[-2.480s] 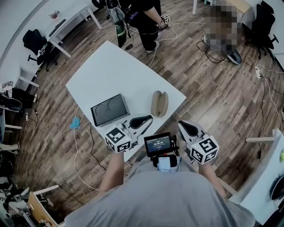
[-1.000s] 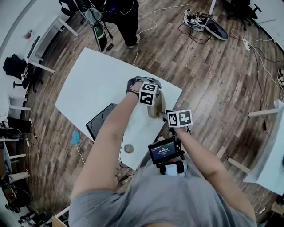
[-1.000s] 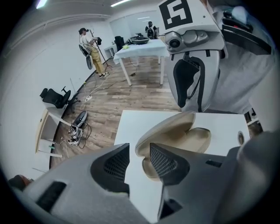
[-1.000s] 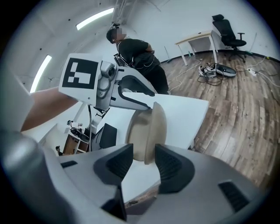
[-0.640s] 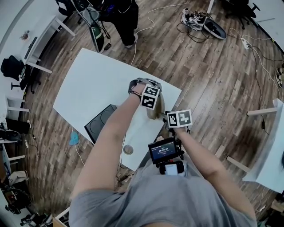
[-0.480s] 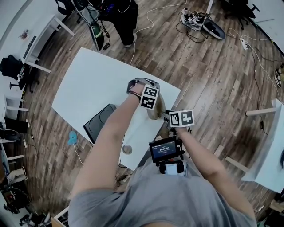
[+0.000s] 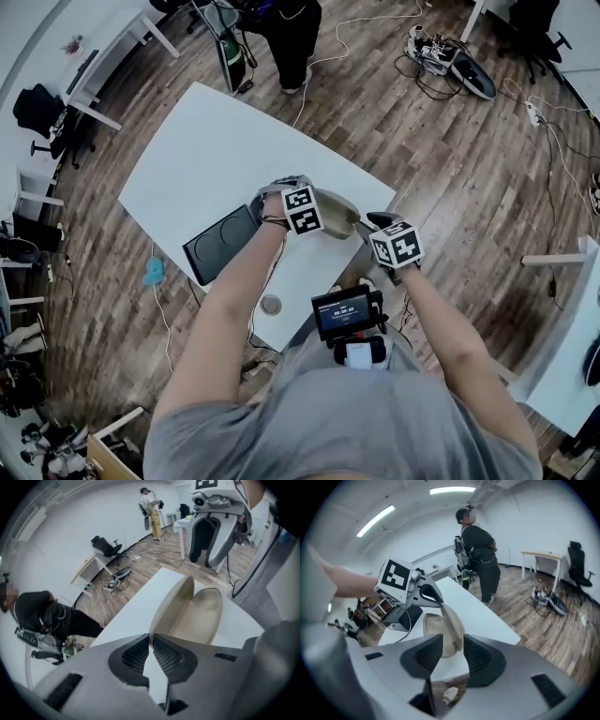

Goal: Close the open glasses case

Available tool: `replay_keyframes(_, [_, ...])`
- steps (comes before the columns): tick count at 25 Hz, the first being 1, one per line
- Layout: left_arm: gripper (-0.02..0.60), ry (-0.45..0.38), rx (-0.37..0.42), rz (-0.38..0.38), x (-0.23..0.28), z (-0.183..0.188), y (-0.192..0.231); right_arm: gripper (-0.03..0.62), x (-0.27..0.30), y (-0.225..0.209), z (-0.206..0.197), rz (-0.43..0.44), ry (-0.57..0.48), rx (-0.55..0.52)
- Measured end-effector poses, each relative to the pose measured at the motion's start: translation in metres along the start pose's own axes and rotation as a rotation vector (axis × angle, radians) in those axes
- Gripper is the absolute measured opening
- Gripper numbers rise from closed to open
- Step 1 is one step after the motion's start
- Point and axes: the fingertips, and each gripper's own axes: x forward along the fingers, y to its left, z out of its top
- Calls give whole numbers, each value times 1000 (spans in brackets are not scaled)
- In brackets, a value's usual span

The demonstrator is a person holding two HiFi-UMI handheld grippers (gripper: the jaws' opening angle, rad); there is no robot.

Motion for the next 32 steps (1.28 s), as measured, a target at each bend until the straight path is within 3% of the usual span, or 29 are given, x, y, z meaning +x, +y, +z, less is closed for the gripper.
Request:
replay_keyframes(5, [40,21,-261,82,-16,-19,-12,132,8,2,21,32,-15,-314])
replay_keyframes(10, [40,25,-430,181,-24,-30,-32,132,17,10,34,103,7,-452])
replay_keyframes(13, [40,7,-508,209,-29,-37,-39,132,23,19,33,111,62,-617])
replay_keyframes(15, [41,-15,-532,225,-35,-36,-41,131,26,27,32,144,66,-648])
replay_keyframes(18, [41,-49,-533,240,-41,-29,-47,132,28,29,40,203,43,-584])
replay_keyframes(21, [41,-66,-523,256,-44,-29,-54,131,32,23,42,232,92,-541])
replay_keyframes(26, [41,-58,-519,262,-42,-29,-55,124,25,27,39,250,113,-667])
replay_keyframes(32, [41,-61,-528,244,-46,-31,-59,98,26,27,40,275,130,-630])
